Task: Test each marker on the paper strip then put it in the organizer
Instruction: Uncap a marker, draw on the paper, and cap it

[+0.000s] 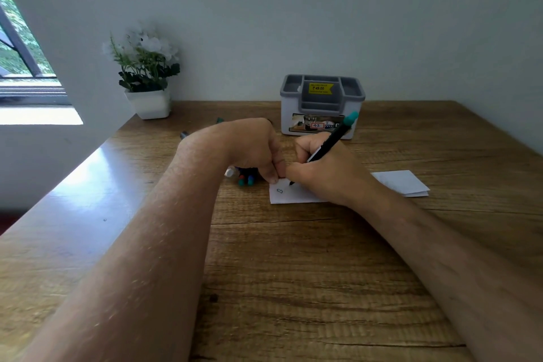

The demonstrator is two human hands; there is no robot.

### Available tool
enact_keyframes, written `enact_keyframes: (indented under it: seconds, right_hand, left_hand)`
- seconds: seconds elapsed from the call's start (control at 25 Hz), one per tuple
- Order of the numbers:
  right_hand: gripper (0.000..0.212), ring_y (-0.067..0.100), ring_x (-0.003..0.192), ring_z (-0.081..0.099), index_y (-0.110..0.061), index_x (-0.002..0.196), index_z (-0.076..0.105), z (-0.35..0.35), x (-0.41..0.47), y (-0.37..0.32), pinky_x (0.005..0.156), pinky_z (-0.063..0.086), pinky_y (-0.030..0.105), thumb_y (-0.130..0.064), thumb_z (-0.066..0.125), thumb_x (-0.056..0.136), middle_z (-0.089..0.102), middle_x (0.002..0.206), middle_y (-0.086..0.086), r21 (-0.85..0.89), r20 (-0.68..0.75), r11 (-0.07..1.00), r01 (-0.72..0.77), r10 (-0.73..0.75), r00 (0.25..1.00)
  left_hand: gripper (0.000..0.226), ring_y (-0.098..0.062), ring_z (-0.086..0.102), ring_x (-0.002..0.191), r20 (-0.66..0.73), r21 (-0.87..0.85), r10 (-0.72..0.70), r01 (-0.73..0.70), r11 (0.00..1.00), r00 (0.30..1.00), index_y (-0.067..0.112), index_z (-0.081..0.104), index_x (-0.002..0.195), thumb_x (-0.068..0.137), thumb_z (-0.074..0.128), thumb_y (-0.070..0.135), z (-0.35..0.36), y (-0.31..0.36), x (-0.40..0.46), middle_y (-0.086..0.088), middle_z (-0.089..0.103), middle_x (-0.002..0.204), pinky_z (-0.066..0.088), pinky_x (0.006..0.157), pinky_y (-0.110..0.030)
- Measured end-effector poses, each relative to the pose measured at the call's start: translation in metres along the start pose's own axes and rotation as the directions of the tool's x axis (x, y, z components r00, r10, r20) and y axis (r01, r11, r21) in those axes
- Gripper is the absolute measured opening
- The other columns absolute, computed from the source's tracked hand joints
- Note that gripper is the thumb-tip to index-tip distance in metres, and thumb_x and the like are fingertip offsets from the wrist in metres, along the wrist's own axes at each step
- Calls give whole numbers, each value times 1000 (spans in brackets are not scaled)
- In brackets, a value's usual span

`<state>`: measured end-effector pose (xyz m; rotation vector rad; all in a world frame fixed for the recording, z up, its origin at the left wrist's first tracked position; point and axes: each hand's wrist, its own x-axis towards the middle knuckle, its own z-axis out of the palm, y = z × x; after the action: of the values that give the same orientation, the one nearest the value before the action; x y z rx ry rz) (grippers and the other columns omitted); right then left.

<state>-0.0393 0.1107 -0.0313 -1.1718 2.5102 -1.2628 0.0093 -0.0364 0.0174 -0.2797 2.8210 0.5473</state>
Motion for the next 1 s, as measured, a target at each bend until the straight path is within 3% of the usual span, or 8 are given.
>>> enact_keyframes:
  seconds: [0.12,0.24,0.36,0.4,0.48,0.64,0.76,1.0]
  right_hand:
    - [25,7,51,50,-15,59,49,-2,0,2,53,43,30,-20,69,72,55,52,-1,112,-8,993,-44,45,999]
    - [23,3,39,44,-16,64,49,-6,2,4,43,35,22,-8,63,81,55,55,4,346,-23,934,-93,107,994]
    - [26,8,35,37,-16,69,50,-15,6,5,34,27,20,-2,59,89,51,57,6,663,-43,744,-82,147,988]
    - [26,9,36,35,-17,70,50,-17,7,6,33,26,19,-1,59,90,50,58,6,725,-56,686,-58,143,988]
    - [25,10,37,36,-18,73,51,-20,8,7,34,26,19,-1,58,90,48,61,5,785,-86,619,-19,139,987]
    - [13,11,43,44,-16,83,60,-20,5,6,39,30,20,-12,53,93,62,71,6,821,-143,571,-21,242,960]
    - [11,13,42,45,-13,89,58,-22,5,5,40,31,20,-13,48,93,68,72,7,856,-164,517,-28,321,933]
    - [10,14,44,48,-12,101,57,-20,7,7,40,38,20,-14,51,93,74,78,7,875,-154,482,-41,358,921]
  left_hand:
    - [22,-6,60,93,13,1,7,-7,1000,1000,37,70,75,78,79,17,-1,-1,-1,17,69,88,45,90,-29]
    - [17,-3,58,95,9,-18,26,-26,1000,1000,35,72,84,82,76,19,-2,-4,-2,17,69,94,42,94,-30]
    - [16,-2,56,90,-297,-235,68,-142,962,952,31,70,106,95,59,25,-2,-4,3,14,64,95,41,88,-29]
    - [20,-4,55,83,-383,-411,30,-200,890,923,28,68,109,99,51,22,-1,-3,4,11,62,90,43,81,-28]
    - [27,-10,48,69,-407,-756,-69,-294,585,911,17,65,107,96,42,7,2,3,8,2,55,82,41,66,-28]
    - [42,-16,42,70,-357,-934,-131,-356,31,925,8,57,101,75,33,-15,12,10,16,-5,48,75,38,69,-27]
    - [42,-15,46,73,-300,-935,-192,-329,-136,934,11,55,109,86,34,-17,14,9,22,-4,51,79,40,70,-25]
    - [30,-15,58,88,-262,-899,-287,-341,-275,921,10,55,123,101,39,-2,16,5,26,-7,61,98,45,69,-25]
